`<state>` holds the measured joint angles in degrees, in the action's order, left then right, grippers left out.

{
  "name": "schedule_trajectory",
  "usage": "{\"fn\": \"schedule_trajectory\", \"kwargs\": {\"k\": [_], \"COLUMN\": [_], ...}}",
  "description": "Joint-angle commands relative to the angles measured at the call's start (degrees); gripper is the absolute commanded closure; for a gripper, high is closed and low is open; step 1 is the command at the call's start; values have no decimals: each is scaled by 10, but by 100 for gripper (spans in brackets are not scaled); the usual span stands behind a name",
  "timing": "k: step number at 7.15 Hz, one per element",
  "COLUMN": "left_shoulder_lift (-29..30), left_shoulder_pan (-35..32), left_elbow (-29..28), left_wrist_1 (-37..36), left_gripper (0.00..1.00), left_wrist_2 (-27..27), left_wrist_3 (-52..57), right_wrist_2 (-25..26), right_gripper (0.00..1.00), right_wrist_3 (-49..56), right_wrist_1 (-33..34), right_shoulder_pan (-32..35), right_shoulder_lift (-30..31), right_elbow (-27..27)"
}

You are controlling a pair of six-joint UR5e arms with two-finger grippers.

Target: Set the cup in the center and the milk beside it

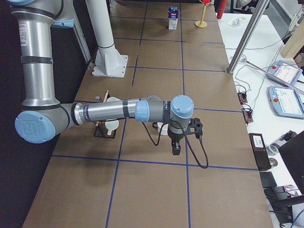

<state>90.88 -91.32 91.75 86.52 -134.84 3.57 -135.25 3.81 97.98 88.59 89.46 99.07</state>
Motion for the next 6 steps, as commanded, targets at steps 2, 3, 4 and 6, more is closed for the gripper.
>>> {"fn": "schedule_trajectory", "kwargs": {"k": [2, 3, 4, 6], "left_shoulder_lift": [1, 1, 2, 2], "left_shoulder_pan": [0, 1, 1, 1], "left_elbow": [14, 15, 15, 17], "left_wrist_1": [-1, -1, -1, -1], "left_gripper": [0, 0, 0, 0], "left_wrist_2": [0, 0, 0, 0], "left_wrist_3": [-1, -1, -1, -1], "right_wrist_2": [16, 25, 25, 49], "right_gripper": [0, 0, 0, 0], "right_wrist_3": [-208, -283, -350, -389], "right_wrist_1": [-112, -186, -230, -240], "right_shoulder_pan": [-97, -130, -162, -213], "right_shoulder_lift": [48, 64, 66, 59], "right_elbow": [53, 53, 53, 48]}}
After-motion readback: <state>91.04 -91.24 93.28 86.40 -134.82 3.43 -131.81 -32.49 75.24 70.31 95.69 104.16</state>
